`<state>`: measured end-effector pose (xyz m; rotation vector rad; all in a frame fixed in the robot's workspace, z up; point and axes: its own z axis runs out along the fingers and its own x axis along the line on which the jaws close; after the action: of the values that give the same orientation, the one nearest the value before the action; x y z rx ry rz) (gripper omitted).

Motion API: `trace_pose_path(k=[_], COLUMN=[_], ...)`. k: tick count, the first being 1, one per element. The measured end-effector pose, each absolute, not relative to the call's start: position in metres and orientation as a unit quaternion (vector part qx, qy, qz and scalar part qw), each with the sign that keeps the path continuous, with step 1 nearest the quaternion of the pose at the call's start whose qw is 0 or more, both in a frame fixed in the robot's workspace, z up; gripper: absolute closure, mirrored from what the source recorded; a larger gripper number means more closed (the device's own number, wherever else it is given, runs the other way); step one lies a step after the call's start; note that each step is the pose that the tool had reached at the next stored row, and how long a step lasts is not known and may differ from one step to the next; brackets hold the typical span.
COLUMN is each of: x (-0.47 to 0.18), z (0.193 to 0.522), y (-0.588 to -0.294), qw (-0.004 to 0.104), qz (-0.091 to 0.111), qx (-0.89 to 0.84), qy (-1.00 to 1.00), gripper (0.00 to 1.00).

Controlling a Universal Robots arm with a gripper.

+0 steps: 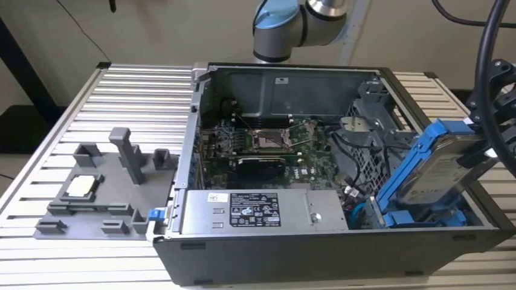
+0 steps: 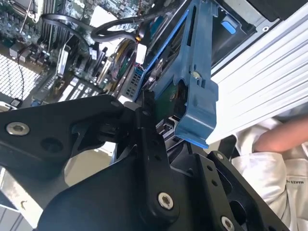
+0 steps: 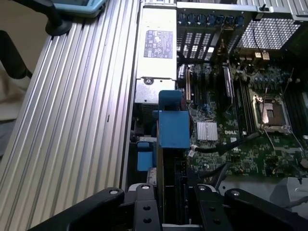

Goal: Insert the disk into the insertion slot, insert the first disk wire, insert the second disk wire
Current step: 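Insert the disk into the insertion slot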

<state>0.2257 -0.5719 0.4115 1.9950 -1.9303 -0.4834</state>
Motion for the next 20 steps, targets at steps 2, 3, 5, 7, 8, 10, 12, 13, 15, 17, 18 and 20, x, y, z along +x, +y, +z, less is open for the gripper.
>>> trace_pose_path(k=[2, 3, 5, 7, 8, 10, 12, 13, 15, 17, 18, 20], x=[0.227, 0.227, 0.228, 0.228, 0.228, 0.228, 0.228, 0.228, 0.228, 0.228, 0.228, 0.226], z=[0.408, 0.407, 0.403, 0.399, 0.397, 0.394, 0.392, 0.392, 0.396, 0.4, 0.402, 0.405], y=[-0.572, -0.572, -0.572, -0.572, -0.572, -0.572, -0.572, -0.572, -0.572, -0.572, -0.572, -0.572], qw=[0.162, 0.162, 0.161, 0.161, 0.161, 0.161, 0.161, 0.16, 0.157, 0.155, 0.154, 0.151], qz=[-0.17, -0.171, -0.171, -0.171, -0.171, -0.172, -0.172, -0.172, -0.175, -0.177, -0.178, -0.178], qx=[0.697, 0.697, 0.695, 0.694, 0.694, 0.693, 0.693, 0.693, 0.694, 0.695, 0.695, 0.696], qy=[-0.677, -0.678, -0.679, -0.681, -0.681, -0.681, -0.681, -0.681, -0.68, -0.68, -0.68, -0.68], gripper=[0.69, 0.69, 0.69, 0.69, 0.69, 0.69, 0.69, 0.69, 0.67, 0.6, 0.6, 0.6])
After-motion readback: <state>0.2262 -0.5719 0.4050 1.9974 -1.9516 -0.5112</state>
